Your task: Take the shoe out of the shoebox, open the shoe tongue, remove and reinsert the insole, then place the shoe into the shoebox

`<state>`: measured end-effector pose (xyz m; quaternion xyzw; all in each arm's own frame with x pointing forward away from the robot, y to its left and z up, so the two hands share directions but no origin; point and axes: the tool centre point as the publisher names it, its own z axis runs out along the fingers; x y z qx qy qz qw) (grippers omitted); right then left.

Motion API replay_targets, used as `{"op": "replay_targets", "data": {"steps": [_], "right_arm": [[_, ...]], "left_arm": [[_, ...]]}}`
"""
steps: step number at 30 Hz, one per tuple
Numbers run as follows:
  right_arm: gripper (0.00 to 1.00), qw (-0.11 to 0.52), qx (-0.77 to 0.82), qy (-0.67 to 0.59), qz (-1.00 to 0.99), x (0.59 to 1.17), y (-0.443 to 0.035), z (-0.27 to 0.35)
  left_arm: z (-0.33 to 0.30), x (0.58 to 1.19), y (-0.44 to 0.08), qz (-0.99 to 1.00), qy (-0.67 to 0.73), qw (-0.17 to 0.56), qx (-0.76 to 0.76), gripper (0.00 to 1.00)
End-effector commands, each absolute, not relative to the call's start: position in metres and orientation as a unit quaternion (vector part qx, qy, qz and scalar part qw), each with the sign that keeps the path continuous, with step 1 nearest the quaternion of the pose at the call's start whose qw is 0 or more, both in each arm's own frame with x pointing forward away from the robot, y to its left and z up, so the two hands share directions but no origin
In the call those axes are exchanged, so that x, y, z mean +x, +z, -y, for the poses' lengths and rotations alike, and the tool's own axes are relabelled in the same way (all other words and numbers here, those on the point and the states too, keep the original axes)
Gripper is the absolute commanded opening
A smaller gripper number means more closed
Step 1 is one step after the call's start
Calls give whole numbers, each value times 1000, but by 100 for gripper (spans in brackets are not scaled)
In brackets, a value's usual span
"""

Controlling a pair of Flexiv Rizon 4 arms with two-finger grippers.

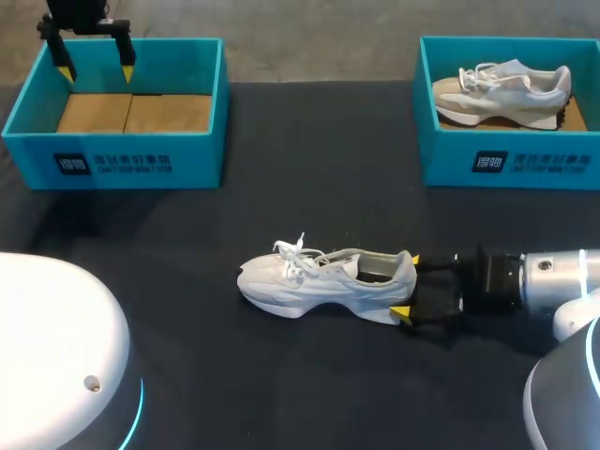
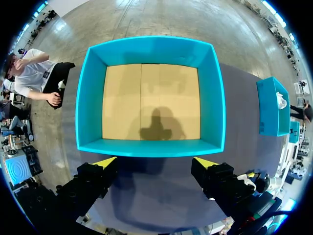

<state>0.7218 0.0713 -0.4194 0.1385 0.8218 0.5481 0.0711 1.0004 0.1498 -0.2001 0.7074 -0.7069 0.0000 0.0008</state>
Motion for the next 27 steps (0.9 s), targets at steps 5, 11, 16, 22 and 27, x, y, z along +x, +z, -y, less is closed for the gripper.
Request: {"op": "replay_targets", "data": {"steps": [5, 11, 16, 22, 27], "right_arm": [[100, 71, 145, 545, -823, 723, -422, -82], [100, 72, 148, 550, -819, 724, -423, -89], [100, 71, 149, 553, -817, 724, -425, -93], [100, 69, 150, 557, -814, 725, -427, -95], [100, 68, 146, 559, -814, 725, -426, -101]], "left_arm": [[-150, 1000, -200, 707, 0, 0, 707, 100], [-150, 1000, -200, 707, 0, 0, 707, 100], [-150, 1000, -200, 707, 0, 0, 707, 100], [-150, 1000, -200, 707, 0, 0, 707, 100], [-150, 1000, -200, 707, 0, 0, 707, 100]]}}
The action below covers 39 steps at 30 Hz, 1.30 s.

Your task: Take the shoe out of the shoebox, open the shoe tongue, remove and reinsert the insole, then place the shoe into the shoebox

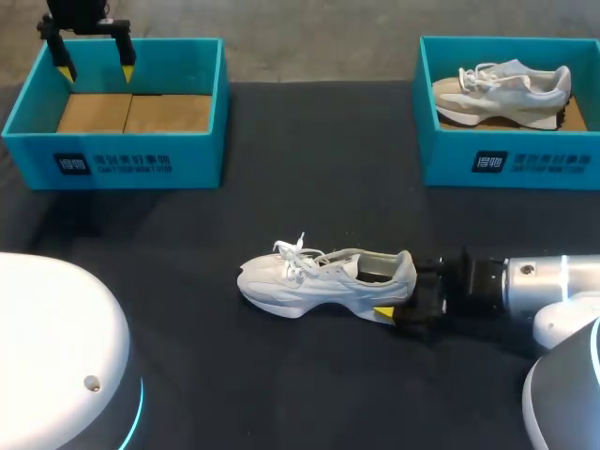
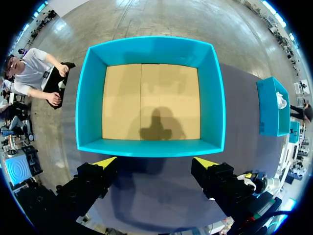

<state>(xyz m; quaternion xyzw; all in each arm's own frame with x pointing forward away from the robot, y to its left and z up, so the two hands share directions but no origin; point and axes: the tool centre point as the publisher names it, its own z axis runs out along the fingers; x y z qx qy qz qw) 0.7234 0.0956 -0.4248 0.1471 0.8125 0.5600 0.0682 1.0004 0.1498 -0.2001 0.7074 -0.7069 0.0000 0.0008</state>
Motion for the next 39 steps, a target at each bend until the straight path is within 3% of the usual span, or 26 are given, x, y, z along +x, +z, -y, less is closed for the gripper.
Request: {"op": "replay_targets", "data": {"steps": [1, 12, 14, 15, 35, 39], "right_arm": [[100, 67, 145, 559, -814, 725, -427, -101], [100, 56, 135, 561, -815, 728, -429, -107], [24, 55, 134, 562, -815, 728, -429, -107], [0, 54, 132, 563, -814, 728, -430, -107], [0, 53, 121, 567, -813, 727, -428, -104], [0, 53, 121, 567, -813, 727, -428, -104]], "left_arm": [[-150, 1000, -200, 707, 0, 0, 707, 100], [-150, 1000, -200, 707, 0, 0, 707, 100], [-150, 1000, -200, 707, 0, 0, 707, 100], [-150, 1000, -200, 707, 0, 0, 707, 100], [-150, 1000, -200, 707, 0, 0, 707, 100], [-127, 996, -194, 703, -11, 7, 711, 100]]}}
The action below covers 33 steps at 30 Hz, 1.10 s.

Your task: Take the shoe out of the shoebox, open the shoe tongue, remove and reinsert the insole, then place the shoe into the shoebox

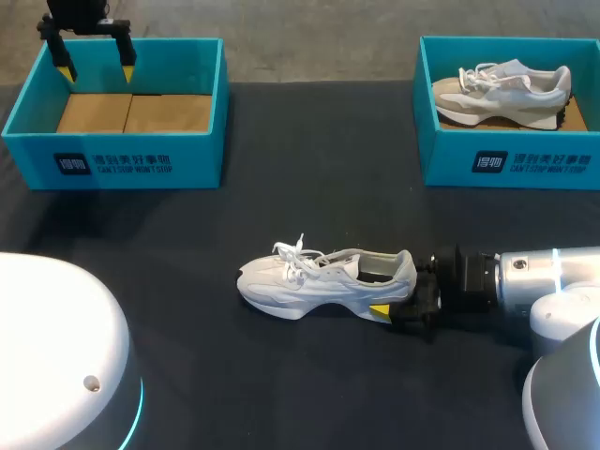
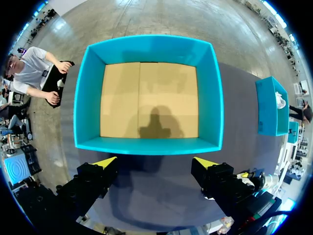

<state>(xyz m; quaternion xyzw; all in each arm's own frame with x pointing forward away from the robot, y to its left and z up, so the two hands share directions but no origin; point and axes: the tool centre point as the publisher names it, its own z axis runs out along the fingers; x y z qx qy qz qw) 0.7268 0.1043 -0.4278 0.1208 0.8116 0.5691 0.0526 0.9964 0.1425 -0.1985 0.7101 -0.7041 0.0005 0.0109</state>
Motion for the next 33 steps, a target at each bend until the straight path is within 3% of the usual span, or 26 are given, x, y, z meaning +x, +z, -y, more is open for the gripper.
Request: {"op": "replay_targets", "data": {"steps": [1, 9, 16, 33], "right_arm": [[0, 53, 121, 567, -813, 727, -428, -104], [0, 53, 121, 567, -813, 727, -428, -104], [0, 53, 121, 567, -813, 727, -428, -104], [0, 53, 121, 567, -813, 727, -428, -104]], "left_arm": [[-121, 993, -194, 705, -11, 9, 709, 100], [-77, 973, -188, 694, -11, -13, 720, 100], [-40, 950, -198, 713, 2, 27, 701, 100], [40, 897, -211, 741, -16, 42, 670, 100]]}}
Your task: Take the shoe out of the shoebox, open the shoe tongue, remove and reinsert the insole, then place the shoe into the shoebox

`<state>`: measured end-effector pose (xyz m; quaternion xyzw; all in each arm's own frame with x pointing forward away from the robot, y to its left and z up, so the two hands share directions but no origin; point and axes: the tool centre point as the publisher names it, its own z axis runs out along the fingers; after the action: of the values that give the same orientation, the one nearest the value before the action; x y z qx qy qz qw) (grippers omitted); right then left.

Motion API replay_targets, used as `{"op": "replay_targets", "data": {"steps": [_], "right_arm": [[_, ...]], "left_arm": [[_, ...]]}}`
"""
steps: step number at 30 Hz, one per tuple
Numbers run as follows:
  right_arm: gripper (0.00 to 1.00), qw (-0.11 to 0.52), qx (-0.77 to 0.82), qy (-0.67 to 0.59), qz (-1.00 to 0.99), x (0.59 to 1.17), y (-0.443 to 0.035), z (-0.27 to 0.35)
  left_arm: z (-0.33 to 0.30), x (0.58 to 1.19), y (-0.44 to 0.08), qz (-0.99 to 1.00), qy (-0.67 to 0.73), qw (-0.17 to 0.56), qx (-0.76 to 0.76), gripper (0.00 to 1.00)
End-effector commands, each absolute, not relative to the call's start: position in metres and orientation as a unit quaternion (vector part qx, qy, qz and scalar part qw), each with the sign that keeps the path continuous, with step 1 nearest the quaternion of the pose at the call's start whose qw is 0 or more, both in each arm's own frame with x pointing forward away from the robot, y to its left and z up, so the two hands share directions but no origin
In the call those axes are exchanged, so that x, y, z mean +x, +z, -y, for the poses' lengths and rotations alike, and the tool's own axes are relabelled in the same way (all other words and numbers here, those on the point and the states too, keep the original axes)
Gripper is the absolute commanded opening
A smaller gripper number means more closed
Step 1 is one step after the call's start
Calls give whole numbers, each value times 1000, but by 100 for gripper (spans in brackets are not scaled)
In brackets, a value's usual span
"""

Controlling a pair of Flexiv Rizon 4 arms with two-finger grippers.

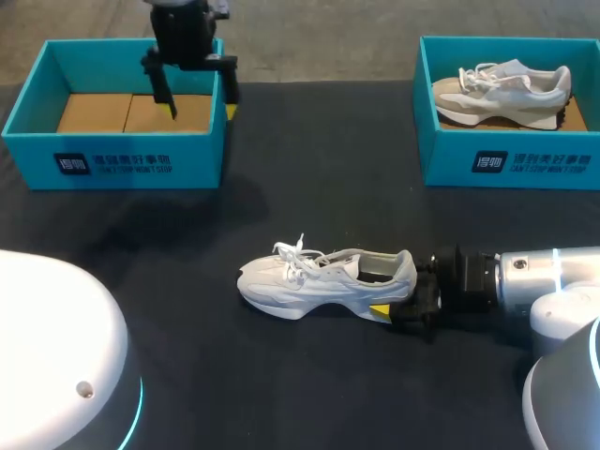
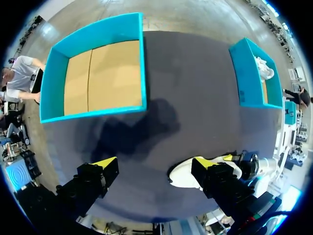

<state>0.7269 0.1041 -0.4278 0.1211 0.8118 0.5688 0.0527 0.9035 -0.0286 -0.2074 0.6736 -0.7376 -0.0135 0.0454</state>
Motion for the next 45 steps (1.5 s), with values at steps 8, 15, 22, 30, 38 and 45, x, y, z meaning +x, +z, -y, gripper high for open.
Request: {"op": "replay_targets", "data": {"steps": [8, 15, 22, 30, 38, 45], "right_arm": [[0, 53, 121, 567, -813, 727, -428, -104], [0, 53, 121, 567, -813, 727, -428, -104], [0, 53, 121, 567, -813, 727, -428, -104], [0, 53, 121, 567, -813, 727, -428, -104], [0, 53, 121, 567, -813, 727, -428, -104], [0, 53, 121, 567, -813, 727, -428, -104]], "left_arm": [[66, 869, -215, 762, -21, 47, 646, 100], [74, 859, -216, 774, -24, 39, 631, 100], [74, 859, -216, 774, -24, 39, 631, 100], [95, 854, -216, 717, -21, 33, 696, 100], [148, 814, -214, 738, -10, 53, 673, 100], [179, 793, -230, 755, -21, 52, 653, 100]]}}
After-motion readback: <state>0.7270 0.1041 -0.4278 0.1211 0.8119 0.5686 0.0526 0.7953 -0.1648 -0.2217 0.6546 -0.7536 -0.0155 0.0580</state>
